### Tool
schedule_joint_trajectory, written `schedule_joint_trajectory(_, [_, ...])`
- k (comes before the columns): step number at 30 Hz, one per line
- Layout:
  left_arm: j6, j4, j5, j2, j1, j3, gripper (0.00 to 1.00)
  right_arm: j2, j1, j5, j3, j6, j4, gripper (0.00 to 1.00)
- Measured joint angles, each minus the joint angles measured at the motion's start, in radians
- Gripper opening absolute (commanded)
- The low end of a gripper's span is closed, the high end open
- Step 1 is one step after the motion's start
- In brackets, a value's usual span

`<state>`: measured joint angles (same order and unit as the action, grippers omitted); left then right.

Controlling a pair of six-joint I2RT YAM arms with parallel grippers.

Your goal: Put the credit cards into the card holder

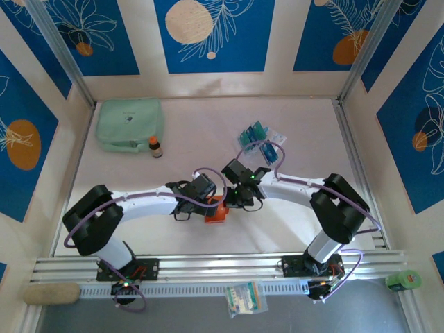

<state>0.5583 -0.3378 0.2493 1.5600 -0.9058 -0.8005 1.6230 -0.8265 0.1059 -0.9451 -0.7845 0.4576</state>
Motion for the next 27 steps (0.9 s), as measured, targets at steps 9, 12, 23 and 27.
schedule_joint_trajectory(9, [0.000, 0.004, 0.000, 0.000, -0.001, 0.002, 1.00, -0.017, 0.025, -0.063, 0.044, -0.017, -0.071, 0.00])
schedule_joint_trajectory(12, [0.000, 0.005, 0.003, 0.000, -0.002, 0.003, 1.00, -0.017, 0.037, -0.096, 0.061, -0.033, -0.103, 0.00])
schedule_joint_trajectory(23, [0.000, 0.007, 0.007, 0.000, -0.005, 0.004, 1.00, -0.014, 0.037, -0.161, 0.073, -0.071, -0.176, 0.00])
schedule_joint_trajectory(27, [0.000, 0.007, 0.010, 0.000, -0.006, 0.004, 1.00, -0.006, 0.034, -0.164, 0.076, -0.080, -0.190, 0.00])
